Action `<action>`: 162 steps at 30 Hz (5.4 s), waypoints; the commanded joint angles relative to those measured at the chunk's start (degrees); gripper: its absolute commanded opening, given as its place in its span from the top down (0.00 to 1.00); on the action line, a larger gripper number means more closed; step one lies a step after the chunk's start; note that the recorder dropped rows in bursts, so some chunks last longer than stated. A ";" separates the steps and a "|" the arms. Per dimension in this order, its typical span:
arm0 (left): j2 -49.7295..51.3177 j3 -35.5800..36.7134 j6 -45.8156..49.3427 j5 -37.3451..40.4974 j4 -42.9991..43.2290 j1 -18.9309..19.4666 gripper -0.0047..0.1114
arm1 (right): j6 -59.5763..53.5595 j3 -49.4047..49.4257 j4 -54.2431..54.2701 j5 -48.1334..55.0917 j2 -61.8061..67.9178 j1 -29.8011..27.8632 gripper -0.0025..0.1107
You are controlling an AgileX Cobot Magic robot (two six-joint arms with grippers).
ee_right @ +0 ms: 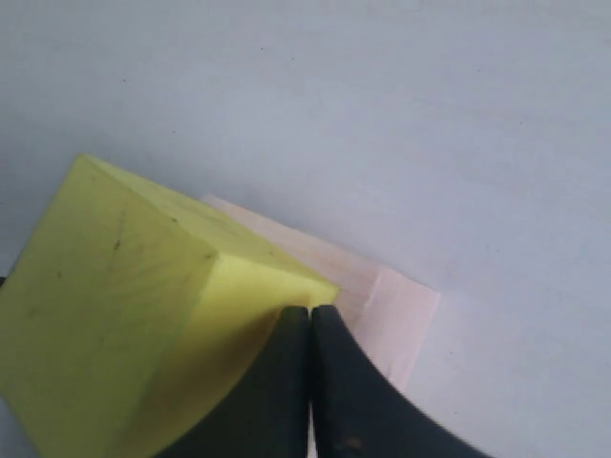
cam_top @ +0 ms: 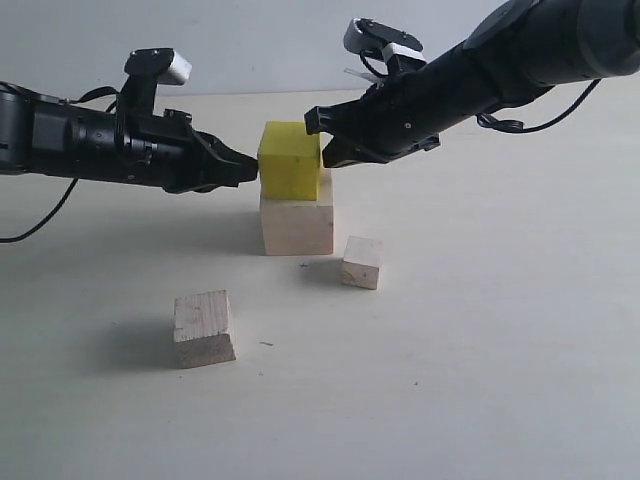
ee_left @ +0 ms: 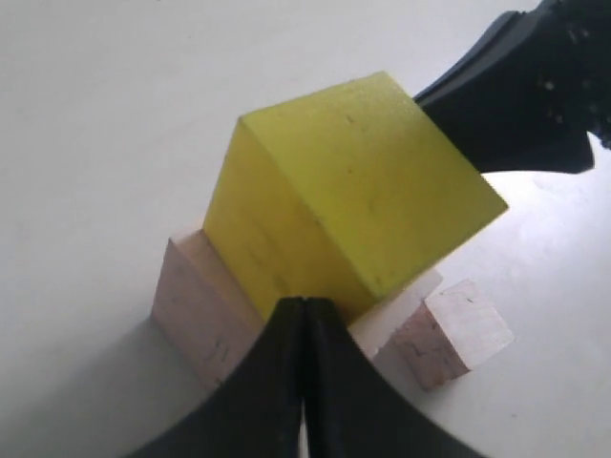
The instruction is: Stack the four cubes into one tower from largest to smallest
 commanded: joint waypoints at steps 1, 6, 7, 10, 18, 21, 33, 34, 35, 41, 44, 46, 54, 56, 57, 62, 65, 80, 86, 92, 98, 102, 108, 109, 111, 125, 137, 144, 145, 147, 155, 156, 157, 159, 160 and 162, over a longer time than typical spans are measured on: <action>-0.03 -0.34 0.27 1.05 -0.11 0.10 0.96 | -0.49 -0.51 -0.09 -0.46 -0.09 0.10 0.98; -0.03 -0.34 0.27 1.47 0.00 0.10 0.96 | -0.49 -0.51 -0.09 -0.46 -0.09 0.10 0.98; -0.03 -0.34 0.27 1.59 0.00 0.10 0.96 | -0.49 -0.51 -0.09 -0.46 -0.09 0.10 0.98; -0.03 -0.34 0.27 2.30 0.00 0.10 0.96 | -0.49 -0.51 0.03 -0.46 -0.09 0.10 0.98; -0.03 -0.34 0.27 2.83 0.12 0.10 0.96 | -0.49 -0.51 0.03 -0.56 -0.09 0.10 0.98; -0.03 -0.34 0.27 2.83 0.12 0.10 0.96 | -0.49 -0.51 0.03 -0.56 -0.09 0.10 0.98; -3.93 0.97 -1.63 -1.71 3.10 0.10 0.96 | 9.36 0.52 -11.13 -0.21 -4.57 0.10 0.98; -5.32 1.66 -1.63 -3.68 3.10 0.10 0.96 | 13.50 1.34 -15.29 -1.58 -6.19 0.10 0.98; -6.50 2.37 -1.63 -5.10 2.90 0.10 0.96 | 17.92 2.41 -19.71 -2.94 -8.02 0.10 0.98; -15.94 9.34 -4.43 -8.39 -0.20 0.10 0.96 | 26.73 12.31 -29.88 -5.88 -21.19 0.10 0.98; -20.83 13.17 -14.18 -9.73 3.50 -0.20 0.96 | 28.57 19.56 -29.15 -2.25 -32.10 0.10 0.98; -22.85 14.79 -18.35 -12.09 7.47 -1.82 0.96 | 28.68 22.08 -28.90 1.01 -37.79 0.10 0.98; -30.07 18.81 -46.35 -23.17 22.19 -17.48 0.96 | 31.53 25.49 -28.79 22.55 -70.57 0.10 0.98; -29.96 18.81 -52.75 -23.07 26.37 -19.41 0.96 | 31.62 25.49 -28.79 27.29 -76.84 0.10 0.98; -29.96 18.81 -53.76 -22.15 28.02 -19.50 0.96 | 31.62 25.49 -28.90 29.30 -78.62 0.10 0.98; -29.96 18.86 -54.11 -14.35 31.95 -19.50 0.96 | 31.10 25.49 -31.51 32.70 -87.72 0.10 0.98; -30.51 19.46 -54.10 -16.50 31.57 -21.07 0.96 | 31.71 25.49 -31.51 33.30 -90.44 0.10 0.98; -51.40 22.33 -49.69 -53.32 27.07 -31.74 0.96 | 34.16 25.49 -31.51 36.17 -95.82 0.10 0.98; -58.15 21.39 -13.10 -75.19 5.23 -30.50 0.96 | 34.16 25.49 -31.51 36.17 -95.82 0.10 0.98; -57.08 20.18 11.77 -90.67 -1.79 -26.42 0.96 | 34.44 25.49 -31.39 35.09 -95.82 0.10 0.98; -57.08 21.02 13.86 -77.65 -1.79 -24.26 0.96 | 36.02 25.49 -31.39 34.42 -95.85 0.10 0.98; -53.47 22.06 3.40 -50.62 -1.79 -23.72 0.96 | 36.96 25.49 -31.39 34.42 -95.85 0.10 0.98; -43.98 25.07 -5.42 -29.52 -1.79 -23.63 0.96 | 37.00 25.49 -31.39 35.76 -96.09 0.10 0.98; -43.83 25.07 -11.63 -35.08 -1.79 -23.63 0.96 | 37.00 25.49 -31.39 35.76 -96.09 0.10 0.98; -44.78 24.95 -16.32 -36.30 -1.79 -21.98 0.96 | 37.00 25.49 -31.50 35.75 -96.09 0.10 0.98; -48.42 20.19 -44.71 -12.17 -1.13 2.94 0.96 | 36.60 25.49 -31.50 35.90 -96.09 0.10 0.98; -48.16 14.86 -69.71 4.00 -1.79 12.74 0.96 | 36.60 25.49 -31.59 35.64 -96.09 0.10 0.98; -48.16 3.30 -56.86 -8.57 10.99 14.65 0.96 | 36.60 25.49 -31.59 36.00 -96.09 0.10 0.98; -48.16 1.64 -57.11 -9.91 17.28 14.65 0.96 | 36.60 25.49 -31.59 36.00 -96.09 0.10 0.98; -48.16 -0.29 -59.99 -12.00 34.23 14.65 0.96 | 36.60 25.49 -31.77 35.99 -96.09 0.10 0.98; -47.13 1.50 -70.91 -14.60 84.26 14.33 0.96 | 36.60 25.49 -33.40 35.73 -96.09 0.10 0.98; -46.88 1.63 -70.80 -14.60 85.27 14.33 0.96 | 36.60 25.49 -33.40 35.73 -96.09 0.10 0.98; -46.76 1.68 -70.80 -14.60 85.59 14.33 0.96 | 36.60 25.49 -33.53 35.73 -96.21 0.10 0.98; -46.79 1.68 -72.86 -14.62 85.16 14.33 0.96 | 36.60 25.49 -33.53 35.83 -96.21 0.10 0.98; -46.89 1.55 -74.69 -14.96 84.27 14.33 0.96 | 36.60 25.49 -33.53 35.83 -96.21 0.10 0.98; -47.45 1.55 -78.96 -16.51 80.14 14.33 0.96 | 36.60 25.49 -33.53 35.83 -96.21 0.10 0.98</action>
